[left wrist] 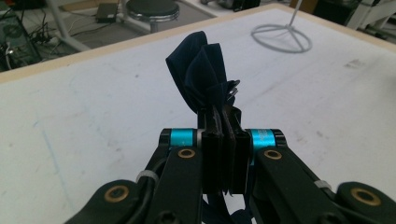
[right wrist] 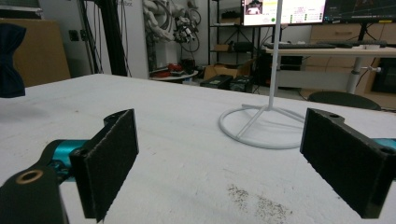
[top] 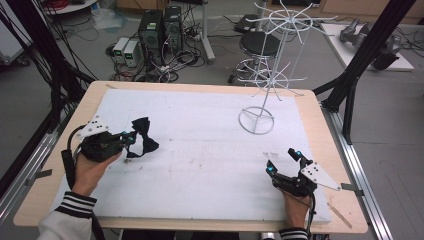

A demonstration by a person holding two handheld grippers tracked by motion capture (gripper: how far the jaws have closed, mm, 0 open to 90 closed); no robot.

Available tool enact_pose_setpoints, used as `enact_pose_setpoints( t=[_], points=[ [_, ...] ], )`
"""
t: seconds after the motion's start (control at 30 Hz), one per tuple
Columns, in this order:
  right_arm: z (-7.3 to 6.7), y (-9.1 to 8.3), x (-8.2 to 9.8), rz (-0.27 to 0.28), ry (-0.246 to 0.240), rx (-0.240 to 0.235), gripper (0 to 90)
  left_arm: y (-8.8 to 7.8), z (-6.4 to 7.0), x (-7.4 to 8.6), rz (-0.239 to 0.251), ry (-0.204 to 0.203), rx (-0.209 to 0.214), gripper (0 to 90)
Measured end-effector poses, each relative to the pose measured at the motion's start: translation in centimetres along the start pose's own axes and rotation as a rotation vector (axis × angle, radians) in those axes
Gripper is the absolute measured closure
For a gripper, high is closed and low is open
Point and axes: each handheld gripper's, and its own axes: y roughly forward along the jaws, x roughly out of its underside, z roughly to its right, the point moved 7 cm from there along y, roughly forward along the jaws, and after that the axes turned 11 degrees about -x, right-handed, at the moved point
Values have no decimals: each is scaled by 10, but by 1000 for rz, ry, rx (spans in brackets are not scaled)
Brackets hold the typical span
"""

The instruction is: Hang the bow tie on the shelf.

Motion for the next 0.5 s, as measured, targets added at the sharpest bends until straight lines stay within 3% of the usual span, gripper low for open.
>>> enact_pose_setpoints(
  t=[0.5],
  points=[
    [1, 0, 0, 4, -7, 0, 106, 17, 34, -27, 52, 18, 71, 869]
  ],
)
